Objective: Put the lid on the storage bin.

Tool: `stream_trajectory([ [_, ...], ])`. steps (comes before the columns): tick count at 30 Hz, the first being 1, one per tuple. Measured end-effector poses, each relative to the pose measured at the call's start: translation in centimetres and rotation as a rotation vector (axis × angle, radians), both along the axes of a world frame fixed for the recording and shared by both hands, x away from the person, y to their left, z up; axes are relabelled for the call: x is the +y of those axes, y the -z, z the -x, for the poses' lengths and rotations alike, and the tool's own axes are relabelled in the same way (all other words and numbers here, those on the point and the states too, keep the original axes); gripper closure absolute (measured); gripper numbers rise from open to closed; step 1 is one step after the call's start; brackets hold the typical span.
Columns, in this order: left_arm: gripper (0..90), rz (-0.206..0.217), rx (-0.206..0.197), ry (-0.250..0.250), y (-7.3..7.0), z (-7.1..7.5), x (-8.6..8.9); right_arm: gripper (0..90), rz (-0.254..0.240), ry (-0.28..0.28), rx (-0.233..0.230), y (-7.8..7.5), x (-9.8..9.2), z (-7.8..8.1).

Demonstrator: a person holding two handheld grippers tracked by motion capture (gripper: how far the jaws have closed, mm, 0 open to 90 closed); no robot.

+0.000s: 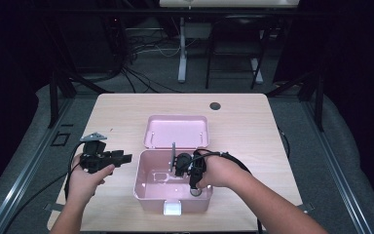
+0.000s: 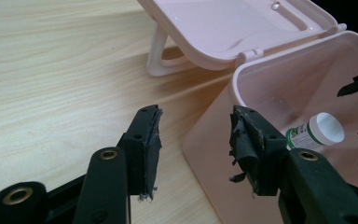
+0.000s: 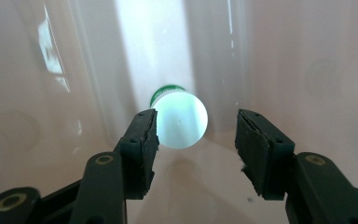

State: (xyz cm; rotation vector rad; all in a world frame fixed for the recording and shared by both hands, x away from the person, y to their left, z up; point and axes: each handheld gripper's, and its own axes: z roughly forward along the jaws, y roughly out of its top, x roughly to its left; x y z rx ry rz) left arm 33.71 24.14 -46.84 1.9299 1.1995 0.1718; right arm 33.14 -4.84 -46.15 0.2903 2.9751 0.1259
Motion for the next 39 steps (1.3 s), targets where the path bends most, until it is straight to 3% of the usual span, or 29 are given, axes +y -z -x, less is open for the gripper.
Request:
stream_trajectory([
  [9, 54.6, -0.001, 0.002, 0.013, -0.1, 0.1, -0.3, 48.7, -0.074, 0.064, -0.016, -1.2, -0.8, 0.0],
  [22, 55.6, -0.011, -0.001, 0.041, -0.4, 0.5, -1.0, 52.4, -0.131, 0.119, -0.046, -2.1, -1.9, -0.2],
  [39, 52.4, -0.009, -0.063, 0.057, -0.9, 1.2, -1.7, 57.8, -0.265, 0.239, -0.064, -2.8, -3.5, -1.0],
])
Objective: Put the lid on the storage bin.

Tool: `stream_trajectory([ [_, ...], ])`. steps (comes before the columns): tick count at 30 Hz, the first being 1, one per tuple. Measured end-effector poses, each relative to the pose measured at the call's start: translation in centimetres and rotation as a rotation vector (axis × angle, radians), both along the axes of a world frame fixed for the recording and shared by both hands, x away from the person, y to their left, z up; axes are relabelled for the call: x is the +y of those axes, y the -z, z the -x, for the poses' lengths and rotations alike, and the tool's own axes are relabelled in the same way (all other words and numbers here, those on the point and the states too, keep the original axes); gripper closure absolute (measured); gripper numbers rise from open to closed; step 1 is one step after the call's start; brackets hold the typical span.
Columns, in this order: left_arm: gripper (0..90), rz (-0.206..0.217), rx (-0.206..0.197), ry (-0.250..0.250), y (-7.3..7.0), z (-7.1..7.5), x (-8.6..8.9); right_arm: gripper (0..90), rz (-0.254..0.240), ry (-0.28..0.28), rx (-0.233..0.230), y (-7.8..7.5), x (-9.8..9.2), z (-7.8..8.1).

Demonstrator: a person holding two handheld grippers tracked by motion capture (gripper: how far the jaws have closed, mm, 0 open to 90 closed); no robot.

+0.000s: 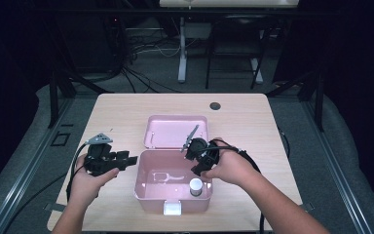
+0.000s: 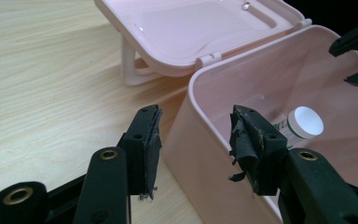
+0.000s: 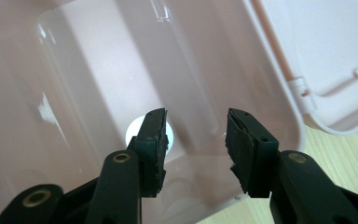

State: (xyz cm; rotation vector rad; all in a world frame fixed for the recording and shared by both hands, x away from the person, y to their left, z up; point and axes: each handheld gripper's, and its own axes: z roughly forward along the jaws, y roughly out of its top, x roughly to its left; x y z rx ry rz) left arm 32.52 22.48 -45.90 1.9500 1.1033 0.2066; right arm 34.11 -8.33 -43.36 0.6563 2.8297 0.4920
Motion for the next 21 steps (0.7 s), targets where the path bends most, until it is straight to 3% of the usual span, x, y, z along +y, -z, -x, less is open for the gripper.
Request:
stream_trajectory([
  [11, 49.7, -0.025, 0.012, 0.022, -0.1, 0.2, -0.7, 57.2, -0.086, 0.110, -0.032, -0.7, -1.4, -0.9],
  [17, 50.4, -0.044, 0.010, 0.033, -0.1, 0.4, -1.1, 56.8, -0.099, 0.166, -0.053, -0.6, -2.2, -1.3],
  [21, 56.5, -0.043, 0.013, 0.039, -0.1, 0.5, -1.2, 55.4, -0.141, 0.228, -0.066, -0.5, -2.7, -1.6],
])
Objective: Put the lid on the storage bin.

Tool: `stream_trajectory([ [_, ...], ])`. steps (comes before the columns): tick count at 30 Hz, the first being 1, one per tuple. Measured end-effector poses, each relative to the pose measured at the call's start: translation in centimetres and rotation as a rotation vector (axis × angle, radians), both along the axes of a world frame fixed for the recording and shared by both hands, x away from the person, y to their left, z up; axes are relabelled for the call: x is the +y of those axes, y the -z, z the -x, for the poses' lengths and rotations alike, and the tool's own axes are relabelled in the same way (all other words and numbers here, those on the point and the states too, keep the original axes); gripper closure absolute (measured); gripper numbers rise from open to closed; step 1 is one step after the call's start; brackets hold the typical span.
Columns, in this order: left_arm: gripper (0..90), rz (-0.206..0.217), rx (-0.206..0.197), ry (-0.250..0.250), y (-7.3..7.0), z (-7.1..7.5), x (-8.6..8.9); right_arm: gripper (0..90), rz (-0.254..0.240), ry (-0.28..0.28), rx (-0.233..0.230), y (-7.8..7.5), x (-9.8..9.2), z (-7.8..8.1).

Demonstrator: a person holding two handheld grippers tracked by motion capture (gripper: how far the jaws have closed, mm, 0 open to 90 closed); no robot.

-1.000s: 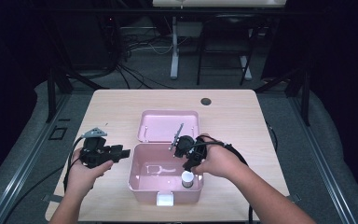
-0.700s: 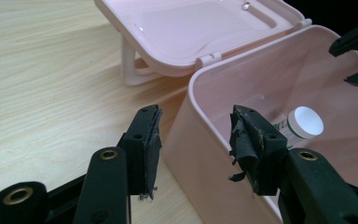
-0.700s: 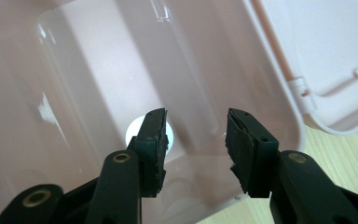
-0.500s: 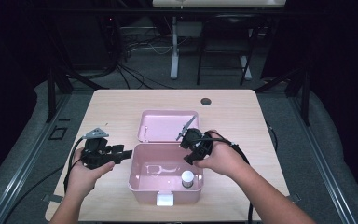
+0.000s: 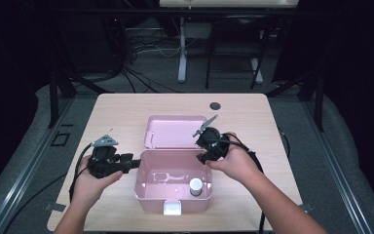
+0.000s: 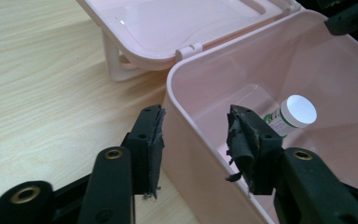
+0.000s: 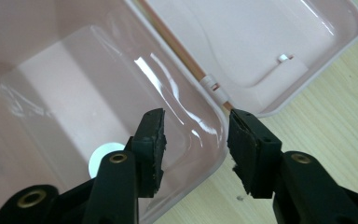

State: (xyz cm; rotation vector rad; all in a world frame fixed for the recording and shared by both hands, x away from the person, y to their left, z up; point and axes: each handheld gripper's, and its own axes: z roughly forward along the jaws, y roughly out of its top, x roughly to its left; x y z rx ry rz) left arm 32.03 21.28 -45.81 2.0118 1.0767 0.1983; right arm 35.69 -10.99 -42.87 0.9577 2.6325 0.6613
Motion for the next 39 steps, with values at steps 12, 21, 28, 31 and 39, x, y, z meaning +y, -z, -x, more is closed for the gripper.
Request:
stream_trajectory([
  [12, 64.8, -0.020, -0.003, 0.035, 0.1, 0.1, -0.4, 59.8, -0.043, 0.067, -0.017, 0.1, -0.8, -0.7],
  [21, 71.7, -0.032, 0.012, 0.047, 0.5, 0.1, -0.7, 61.7, -0.093, 0.114, -0.013, 0.4, -1.5, -1.4],
  [28, 74.7, -0.033, 0.014, 0.052, 0.6, 0.1, -0.7, 62.1, -0.116, 0.160, -0.005, 0.7, -1.8, -2.0],
  [31, 75.1, -0.034, 0.009, 0.056, 0.6, 0.1, -0.7, 62.2, -0.126, 0.181, -0.002, 0.8, -1.9, -2.4],
  [39, 75.5, -0.032, 0.008, 0.054, 0.6, 0.1, -0.7, 65.2, -0.166, 0.247, -0.014, 1.1, -2.0, -3.5],
])
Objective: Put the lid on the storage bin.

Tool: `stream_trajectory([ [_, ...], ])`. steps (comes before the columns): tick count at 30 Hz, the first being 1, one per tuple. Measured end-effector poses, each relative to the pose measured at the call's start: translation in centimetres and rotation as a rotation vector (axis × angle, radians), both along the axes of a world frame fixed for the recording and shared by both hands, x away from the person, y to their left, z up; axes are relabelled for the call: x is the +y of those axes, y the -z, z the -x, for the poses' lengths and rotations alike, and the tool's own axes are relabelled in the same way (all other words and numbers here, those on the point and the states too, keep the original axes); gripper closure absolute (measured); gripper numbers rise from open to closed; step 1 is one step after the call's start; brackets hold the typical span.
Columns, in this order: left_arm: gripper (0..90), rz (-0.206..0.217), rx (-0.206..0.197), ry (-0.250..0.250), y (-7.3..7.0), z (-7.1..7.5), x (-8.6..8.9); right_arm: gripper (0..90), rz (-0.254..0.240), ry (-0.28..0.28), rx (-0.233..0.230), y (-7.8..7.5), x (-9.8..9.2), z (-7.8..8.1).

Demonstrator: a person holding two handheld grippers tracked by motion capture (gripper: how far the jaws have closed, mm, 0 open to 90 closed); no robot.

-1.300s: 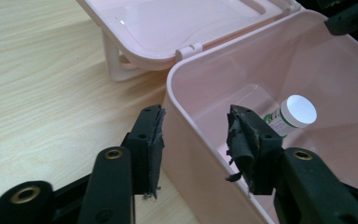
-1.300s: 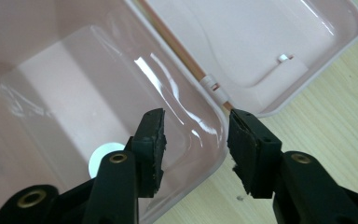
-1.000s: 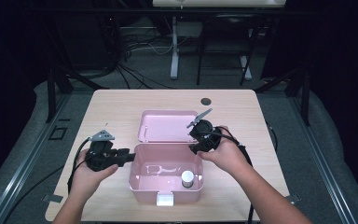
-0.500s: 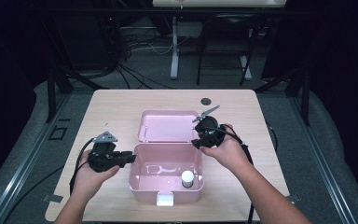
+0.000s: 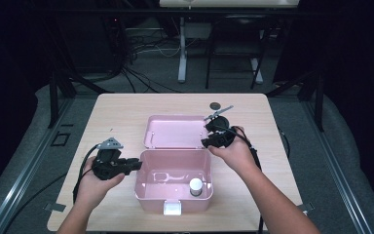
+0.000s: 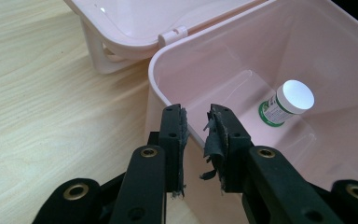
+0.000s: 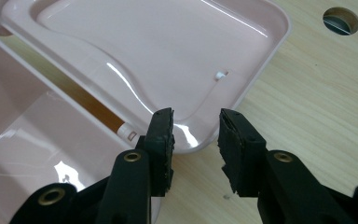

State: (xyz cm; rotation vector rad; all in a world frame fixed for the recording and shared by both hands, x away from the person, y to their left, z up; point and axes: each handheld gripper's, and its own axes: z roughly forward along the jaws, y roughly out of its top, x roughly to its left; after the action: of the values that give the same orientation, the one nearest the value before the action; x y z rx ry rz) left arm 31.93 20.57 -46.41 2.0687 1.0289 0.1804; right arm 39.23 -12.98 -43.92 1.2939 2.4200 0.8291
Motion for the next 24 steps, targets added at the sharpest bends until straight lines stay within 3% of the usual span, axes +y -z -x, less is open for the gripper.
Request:
stream_trajectory([
  [24, 76.3, -0.004, -0.005, -0.007, 0.0, 0.1, -0.1, 62.6, -0.046, 0.093, -0.005, 0.4, 0.2, -2.5],
])
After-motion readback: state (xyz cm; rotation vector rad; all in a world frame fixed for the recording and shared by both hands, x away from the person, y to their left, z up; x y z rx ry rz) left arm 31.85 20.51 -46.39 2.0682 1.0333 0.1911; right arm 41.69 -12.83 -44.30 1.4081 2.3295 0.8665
